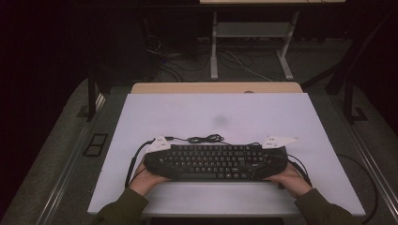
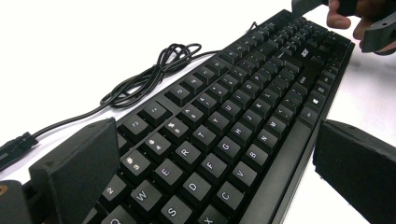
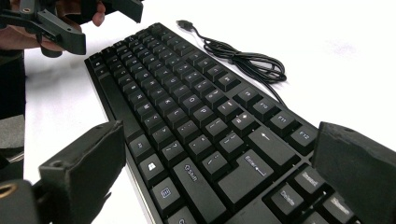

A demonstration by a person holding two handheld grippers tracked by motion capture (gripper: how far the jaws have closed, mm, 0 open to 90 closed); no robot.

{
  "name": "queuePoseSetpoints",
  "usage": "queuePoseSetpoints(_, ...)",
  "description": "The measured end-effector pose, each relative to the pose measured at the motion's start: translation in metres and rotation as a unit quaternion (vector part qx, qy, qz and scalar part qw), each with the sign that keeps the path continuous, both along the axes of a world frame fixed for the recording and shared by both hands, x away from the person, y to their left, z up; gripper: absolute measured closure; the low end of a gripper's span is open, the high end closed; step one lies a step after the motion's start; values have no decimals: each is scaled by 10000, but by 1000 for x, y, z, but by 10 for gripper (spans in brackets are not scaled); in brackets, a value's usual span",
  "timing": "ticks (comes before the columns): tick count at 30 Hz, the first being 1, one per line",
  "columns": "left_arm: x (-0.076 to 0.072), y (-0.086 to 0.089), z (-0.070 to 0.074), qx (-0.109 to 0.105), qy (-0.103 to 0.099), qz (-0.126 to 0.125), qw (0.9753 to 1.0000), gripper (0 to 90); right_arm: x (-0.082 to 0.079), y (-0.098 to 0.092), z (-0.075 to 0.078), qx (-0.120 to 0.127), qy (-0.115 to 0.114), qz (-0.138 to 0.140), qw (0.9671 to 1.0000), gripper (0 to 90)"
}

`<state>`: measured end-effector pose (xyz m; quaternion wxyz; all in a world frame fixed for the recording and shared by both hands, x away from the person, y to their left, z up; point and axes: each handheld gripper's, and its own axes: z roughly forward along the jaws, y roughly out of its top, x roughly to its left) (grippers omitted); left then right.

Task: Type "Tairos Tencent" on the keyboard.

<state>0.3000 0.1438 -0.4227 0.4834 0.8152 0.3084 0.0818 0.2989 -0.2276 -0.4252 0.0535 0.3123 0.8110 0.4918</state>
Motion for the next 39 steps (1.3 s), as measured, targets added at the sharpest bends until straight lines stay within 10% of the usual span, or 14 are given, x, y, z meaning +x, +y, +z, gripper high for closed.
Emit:
queuePoseSetpoints(25, 9, -12, 2, -75, 64, -4, 10000, 16, 10, 28, 4, -37, 31, 300, 9995, 67)
queuePoseSetpoints(39, 21, -18, 5, -69, 68, 63, 9999, 201, 21, 41, 4, -45, 87, 464, 9989, 310)
